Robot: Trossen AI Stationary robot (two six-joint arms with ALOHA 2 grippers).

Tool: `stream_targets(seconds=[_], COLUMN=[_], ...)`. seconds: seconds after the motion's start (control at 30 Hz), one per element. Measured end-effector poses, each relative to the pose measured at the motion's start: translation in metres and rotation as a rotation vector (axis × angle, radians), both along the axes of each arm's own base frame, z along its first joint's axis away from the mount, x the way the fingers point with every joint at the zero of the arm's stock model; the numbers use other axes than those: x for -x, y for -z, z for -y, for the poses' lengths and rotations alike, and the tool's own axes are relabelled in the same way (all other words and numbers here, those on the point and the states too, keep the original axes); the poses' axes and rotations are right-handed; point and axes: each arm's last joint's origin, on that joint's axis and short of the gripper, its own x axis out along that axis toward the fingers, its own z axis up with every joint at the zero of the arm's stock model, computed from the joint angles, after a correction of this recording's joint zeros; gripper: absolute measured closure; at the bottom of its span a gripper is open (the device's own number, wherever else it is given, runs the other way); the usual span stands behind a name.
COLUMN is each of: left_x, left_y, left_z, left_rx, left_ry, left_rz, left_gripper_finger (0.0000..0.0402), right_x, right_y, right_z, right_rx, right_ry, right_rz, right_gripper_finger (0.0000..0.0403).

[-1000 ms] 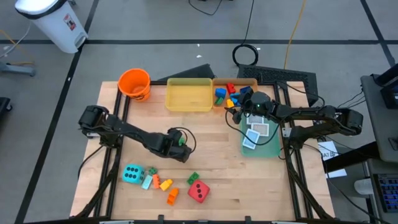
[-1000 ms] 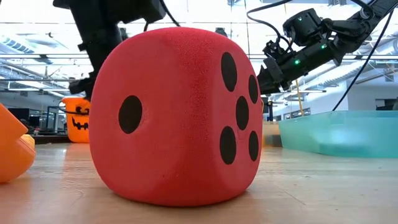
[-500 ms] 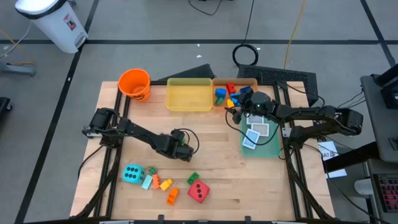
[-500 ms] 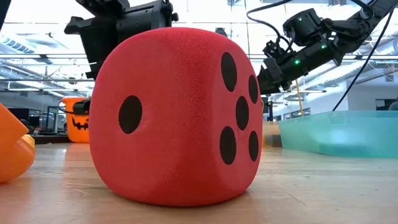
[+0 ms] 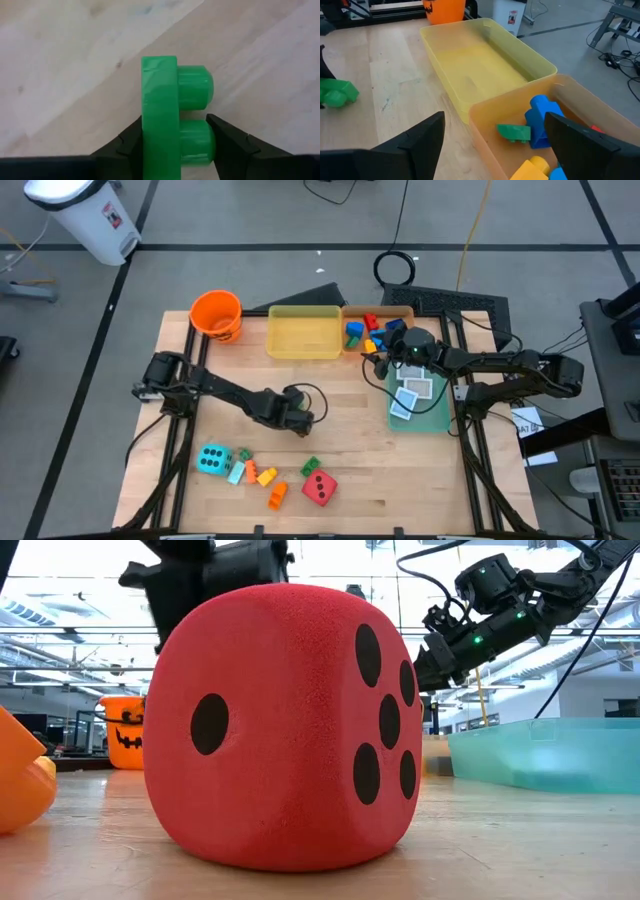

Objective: Pick & Place Toys
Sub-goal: Put the green game piece into the orange bin

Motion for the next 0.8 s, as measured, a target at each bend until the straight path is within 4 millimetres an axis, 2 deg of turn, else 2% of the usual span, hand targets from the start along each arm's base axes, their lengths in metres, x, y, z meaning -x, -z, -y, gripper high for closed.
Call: stream_targets(seconds=[0.13,0.23,0.33,0.57,0.67,0.8], left_x=[-0.012,-0.019,-0.025,-0.04,-0.046,-0.049], left_y=[-0.022,-0.038,-0.056,-0.082,-0.091,-0.097], left_z=[-0.001,-0.002,-0.008,-0.025,-0.033,-0.046], left_rx=[-0.014,-0.011,0.079,0.31,0.386,0.426], left_ry=[0.132,0.228,0.301,0.512,0.598,0.605], left_rz=[0.13,0.238,0.354,0.621,0.73,0.809], left_gripper_finger=[0.0232,0.0232,0.0232,0.0232,0.0232,0.0232], right_x=[-0.001,-0.004,-0.007,-0.021,-0.03,-0.04], right_y=[0.0,0.001,0.001,0.008,0.01,0.009], right_z=[-0.003,-0.009,-0.022,-0.069,-0.088,-0.108], right_rx=[-0.023,-0.029,0.007,0.331,0.493,0.631], right_ry=[-0.095,-0.246,-0.432,-0.745,-0.807,-0.829], right_rz=[0.007,0.008,-0.005,-0.037,-0.001,0.106], right_gripper_finger=[0.0094,0.0094,0.0094,0.0094,0.0094,0.0094])
